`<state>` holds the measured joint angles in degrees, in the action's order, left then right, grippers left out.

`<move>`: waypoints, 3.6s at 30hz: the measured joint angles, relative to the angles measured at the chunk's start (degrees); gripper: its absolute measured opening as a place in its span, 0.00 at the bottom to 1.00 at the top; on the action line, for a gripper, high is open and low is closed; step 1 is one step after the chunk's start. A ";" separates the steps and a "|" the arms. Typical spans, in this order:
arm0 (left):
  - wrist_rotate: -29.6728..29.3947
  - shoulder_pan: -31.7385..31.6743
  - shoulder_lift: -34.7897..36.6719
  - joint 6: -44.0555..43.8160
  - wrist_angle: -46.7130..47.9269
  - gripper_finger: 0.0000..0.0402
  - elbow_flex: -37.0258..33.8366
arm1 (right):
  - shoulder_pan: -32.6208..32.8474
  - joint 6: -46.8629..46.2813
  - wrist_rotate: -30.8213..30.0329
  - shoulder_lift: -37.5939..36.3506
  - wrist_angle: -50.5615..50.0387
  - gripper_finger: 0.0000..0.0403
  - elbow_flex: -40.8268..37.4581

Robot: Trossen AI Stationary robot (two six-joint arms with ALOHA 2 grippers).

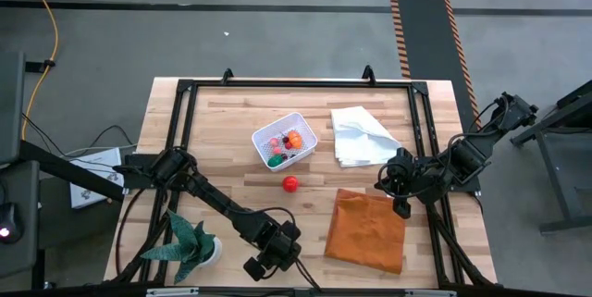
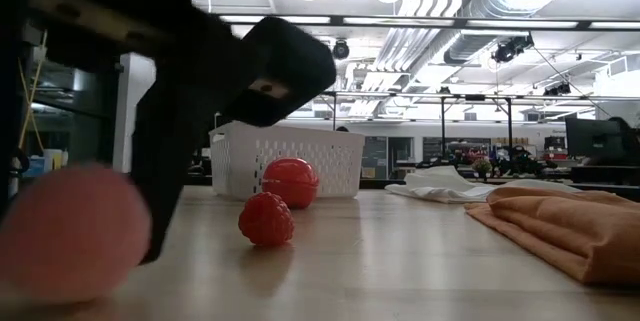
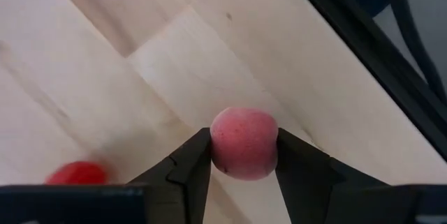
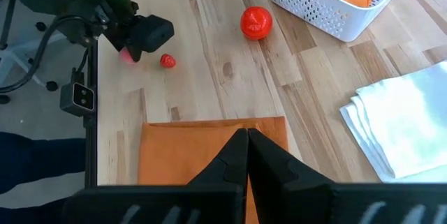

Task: Pick and placing Produce into tupperware
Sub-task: Put the apricot in the basket

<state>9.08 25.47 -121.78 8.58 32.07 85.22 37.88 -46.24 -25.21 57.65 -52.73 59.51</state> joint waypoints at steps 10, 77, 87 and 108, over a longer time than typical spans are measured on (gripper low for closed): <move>-4.36 -1.56 0.09 -0.21 5.90 0.34 6.79 | 0.01 0.20 0.06 0.01 -0.24 0.00 0.00; -10.20 -39.95 0.11 -3.04 49.61 0.31 30.78 | 0.03 3.65 0.24 -6.69 -1.70 0.00 0.02; -8.08 -47.60 0.11 -4.79 52.34 0.32 30.78 | 0.03 2.73 -1.22 -6.69 -2.26 0.00 0.01; -6.93 -48.35 0.04 -4.38 52.93 0.32 30.76 | 0.01 1.22 -3.65 -6.69 -2.19 0.00 0.02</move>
<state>2.15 -22.87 -121.73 4.21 85.00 115.98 37.89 -45.01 -28.86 50.96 -54.92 59.53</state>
